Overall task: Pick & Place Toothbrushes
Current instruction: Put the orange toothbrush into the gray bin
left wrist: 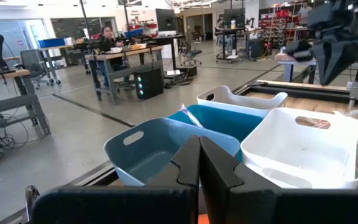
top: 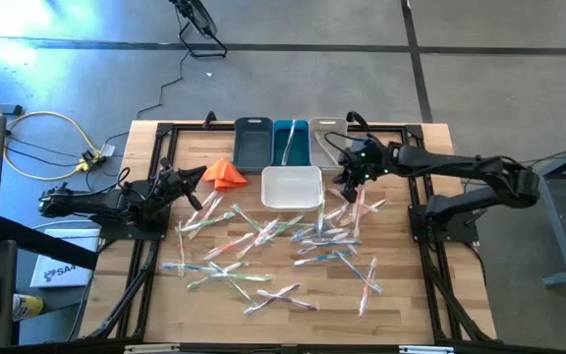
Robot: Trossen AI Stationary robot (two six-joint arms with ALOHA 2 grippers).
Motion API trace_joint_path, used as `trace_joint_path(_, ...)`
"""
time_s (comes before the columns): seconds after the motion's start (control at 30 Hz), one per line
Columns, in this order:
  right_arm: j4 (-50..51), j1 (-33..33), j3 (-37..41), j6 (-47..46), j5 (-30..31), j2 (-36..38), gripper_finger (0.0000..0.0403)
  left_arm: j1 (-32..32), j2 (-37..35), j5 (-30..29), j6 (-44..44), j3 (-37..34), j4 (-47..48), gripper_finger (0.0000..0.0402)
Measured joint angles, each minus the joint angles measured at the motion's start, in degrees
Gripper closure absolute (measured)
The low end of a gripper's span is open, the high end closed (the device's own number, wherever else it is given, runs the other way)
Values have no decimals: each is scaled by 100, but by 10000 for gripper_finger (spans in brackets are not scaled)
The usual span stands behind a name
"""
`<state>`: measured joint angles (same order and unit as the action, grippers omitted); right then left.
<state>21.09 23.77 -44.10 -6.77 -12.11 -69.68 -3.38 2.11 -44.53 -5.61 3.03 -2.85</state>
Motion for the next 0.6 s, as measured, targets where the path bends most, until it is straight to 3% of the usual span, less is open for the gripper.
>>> trace_joint_path(0.17,214,0,0,-32,326,339,400,0,0,-1,-6,0,0,402)
trace_joint_path(0.6,446,0,0,104,1270,349,400,0,0,0,-9,0,0,402)
